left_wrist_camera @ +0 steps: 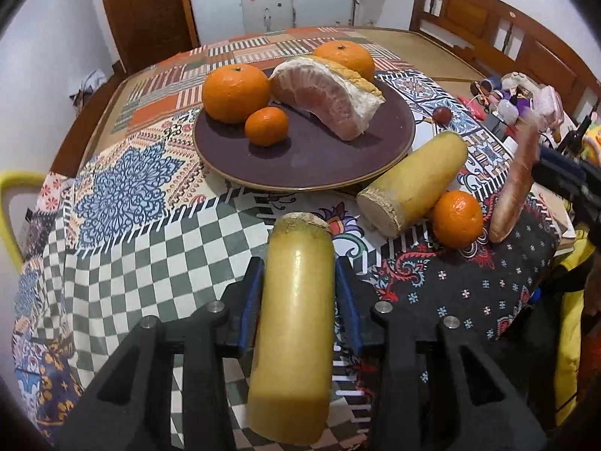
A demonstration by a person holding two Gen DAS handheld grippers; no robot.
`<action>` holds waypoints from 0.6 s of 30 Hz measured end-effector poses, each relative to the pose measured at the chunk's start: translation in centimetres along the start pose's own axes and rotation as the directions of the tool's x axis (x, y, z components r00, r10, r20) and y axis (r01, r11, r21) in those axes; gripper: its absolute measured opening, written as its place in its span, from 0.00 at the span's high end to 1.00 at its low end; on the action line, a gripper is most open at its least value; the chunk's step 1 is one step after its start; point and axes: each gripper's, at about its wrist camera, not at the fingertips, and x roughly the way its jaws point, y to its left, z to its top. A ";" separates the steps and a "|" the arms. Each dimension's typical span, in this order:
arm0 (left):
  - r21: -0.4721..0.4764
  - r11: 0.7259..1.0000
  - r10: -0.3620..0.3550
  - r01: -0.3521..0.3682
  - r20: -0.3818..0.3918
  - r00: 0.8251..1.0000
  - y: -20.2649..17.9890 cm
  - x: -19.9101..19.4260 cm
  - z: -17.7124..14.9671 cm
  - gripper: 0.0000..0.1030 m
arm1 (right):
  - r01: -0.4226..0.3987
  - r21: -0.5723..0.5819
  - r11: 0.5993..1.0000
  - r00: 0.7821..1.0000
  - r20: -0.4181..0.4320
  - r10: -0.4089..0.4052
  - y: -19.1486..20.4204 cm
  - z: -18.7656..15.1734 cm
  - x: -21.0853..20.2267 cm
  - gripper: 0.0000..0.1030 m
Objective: Organize fruits
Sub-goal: 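Grasp and lift a yellow gourd with the left gripper while the right holds the segment, then carry the yellow gourd with the left gripper while the right carries the segment toward the plate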
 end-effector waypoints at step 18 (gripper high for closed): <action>-0.028 0.996 -0.075 0.081 0.183 0.980 -0.1 -6.4 -0.5 0.65 | 0.023 0.088 0.996 0.992 -0.124 -0.012 -1.0 0.2 4.2 0.53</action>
